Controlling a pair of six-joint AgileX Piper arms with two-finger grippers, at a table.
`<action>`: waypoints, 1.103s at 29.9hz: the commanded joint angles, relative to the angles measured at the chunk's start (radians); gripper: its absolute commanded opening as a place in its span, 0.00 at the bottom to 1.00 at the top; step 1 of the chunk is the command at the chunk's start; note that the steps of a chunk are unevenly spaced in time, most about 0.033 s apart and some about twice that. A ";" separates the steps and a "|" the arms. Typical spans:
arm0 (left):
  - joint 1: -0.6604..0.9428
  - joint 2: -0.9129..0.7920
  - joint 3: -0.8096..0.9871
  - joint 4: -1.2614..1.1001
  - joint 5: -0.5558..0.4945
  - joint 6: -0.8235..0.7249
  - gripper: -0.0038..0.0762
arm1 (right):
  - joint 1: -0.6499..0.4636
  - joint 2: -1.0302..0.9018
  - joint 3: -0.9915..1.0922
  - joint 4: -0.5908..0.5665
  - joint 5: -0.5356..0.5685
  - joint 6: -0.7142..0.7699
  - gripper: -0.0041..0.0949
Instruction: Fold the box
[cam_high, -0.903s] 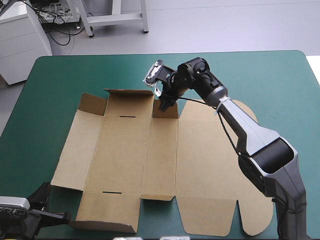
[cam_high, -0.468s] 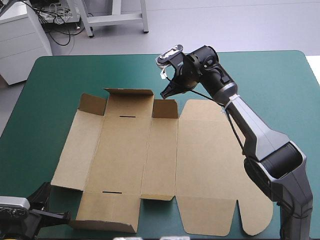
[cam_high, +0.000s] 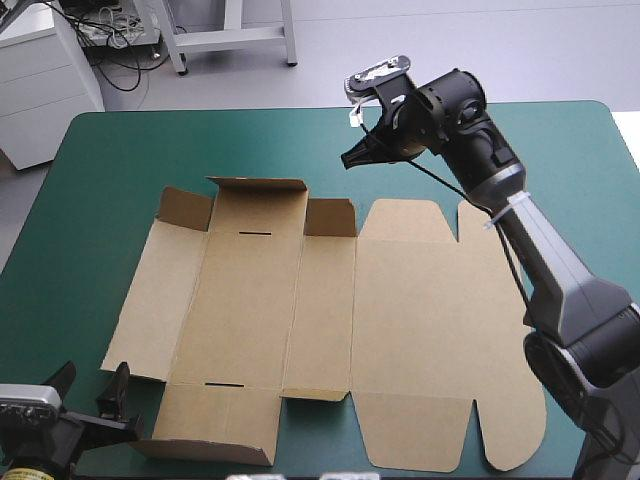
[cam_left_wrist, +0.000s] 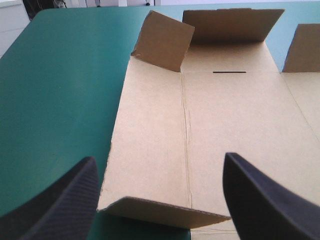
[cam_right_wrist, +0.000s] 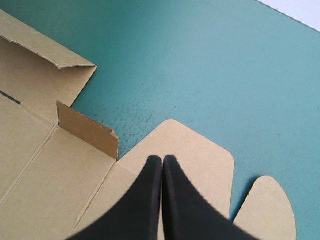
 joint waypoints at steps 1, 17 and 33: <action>-0.006 0.109 -0.095 0.000 -0.100 -0.013 0.70 | -0.005 -0.138 0.047 -0.013 0.001 0.012 0.02; -0.006 0.636 -0.562 0.147 -0.070 -0.013 0.70 | -0.005 -0.717 0.787 -0.028 -0.068 0.099 0.02; 0.042 1.003 -0.626 0.305 0.234 -0.003 0.70 | -0.005 -1.275 1.197 -0.020 -0.033 0.169 0.02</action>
